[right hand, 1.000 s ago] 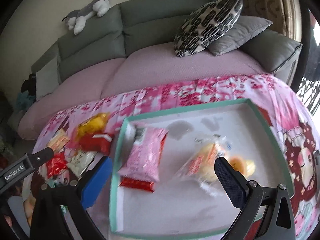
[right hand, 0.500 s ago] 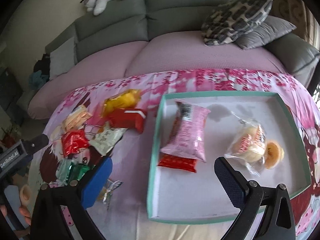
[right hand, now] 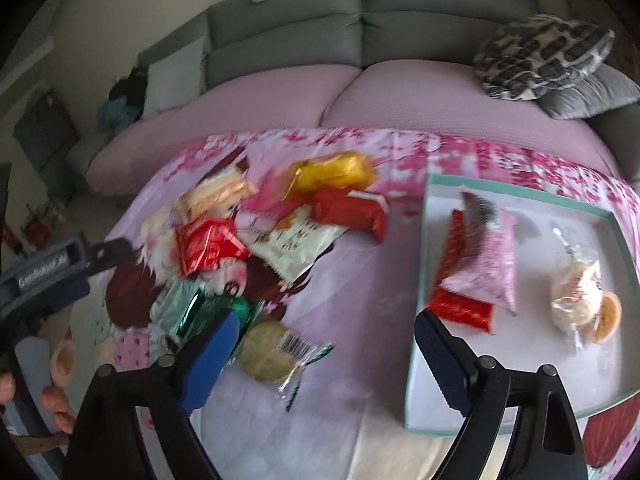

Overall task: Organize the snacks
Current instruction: 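Withdraw both tools from the tray back toward the snack pile, then grasp the green-white striped pack with the left tool while the right tool grasps the round cracker pack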

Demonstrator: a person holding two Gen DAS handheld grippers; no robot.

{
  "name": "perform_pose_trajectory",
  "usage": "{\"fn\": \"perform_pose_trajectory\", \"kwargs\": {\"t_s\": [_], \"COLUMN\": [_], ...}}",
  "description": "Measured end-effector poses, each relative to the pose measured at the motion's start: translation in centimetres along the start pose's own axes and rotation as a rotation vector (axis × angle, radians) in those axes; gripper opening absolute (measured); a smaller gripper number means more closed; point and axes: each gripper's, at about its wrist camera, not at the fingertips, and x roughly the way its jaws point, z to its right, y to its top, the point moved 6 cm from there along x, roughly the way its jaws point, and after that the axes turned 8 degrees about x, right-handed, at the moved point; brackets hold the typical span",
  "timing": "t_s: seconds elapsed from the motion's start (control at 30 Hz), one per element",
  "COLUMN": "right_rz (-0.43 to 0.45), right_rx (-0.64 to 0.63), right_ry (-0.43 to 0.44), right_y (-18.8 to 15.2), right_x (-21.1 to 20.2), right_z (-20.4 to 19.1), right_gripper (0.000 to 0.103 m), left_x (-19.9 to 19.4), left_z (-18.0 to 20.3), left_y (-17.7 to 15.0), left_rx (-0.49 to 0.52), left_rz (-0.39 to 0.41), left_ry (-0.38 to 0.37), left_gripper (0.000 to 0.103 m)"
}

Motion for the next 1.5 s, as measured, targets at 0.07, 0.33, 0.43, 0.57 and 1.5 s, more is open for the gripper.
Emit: {"fn": "perform_pose_trajectory", "kwargs": {"t_s": [0.07, 0.33, 0.43, 0.57, 1.5], "right_rz": [-0.028, -0.101, -0.125, -0.154, -0.154], "right_rx": [-0.015, -0.058, -0.07, -0.096, -0.076], "right_ry": [-0.004, -0.012, -0.014, -0.022, -0.057], "right_y": [-0.6, -2.3, -2.8, -3.6, -3.2], "right_x": [0.8, 3.0, 3.7, 4.5, 6.3], "right_z": [-0.5, -1.3, -1.6, -1.9, -1.4], "right_gripper": [0.091, 0.084, 0.083, 0.083, 0.083], "left_x": [0.7, 4.1, 4.5, 5.2, 7.6], "left_z": [0.1, 1.3, 1.3, 1.5, 1.5], "left_y": [-0.3, -1.6, -1.7, -1.8, -2.0], "left_rx": [0.005, 0.094, 0.103, 0.11, 0.125], "left_rz": [-0.019, -0.134, -0.15, -0.171, -0.229], "left_ry": [0.002, 0.014, 0.019, 0.014, 0.054], "left_gripper": [0.098, 0.098, 0.098, 0.098, 0.074]}}
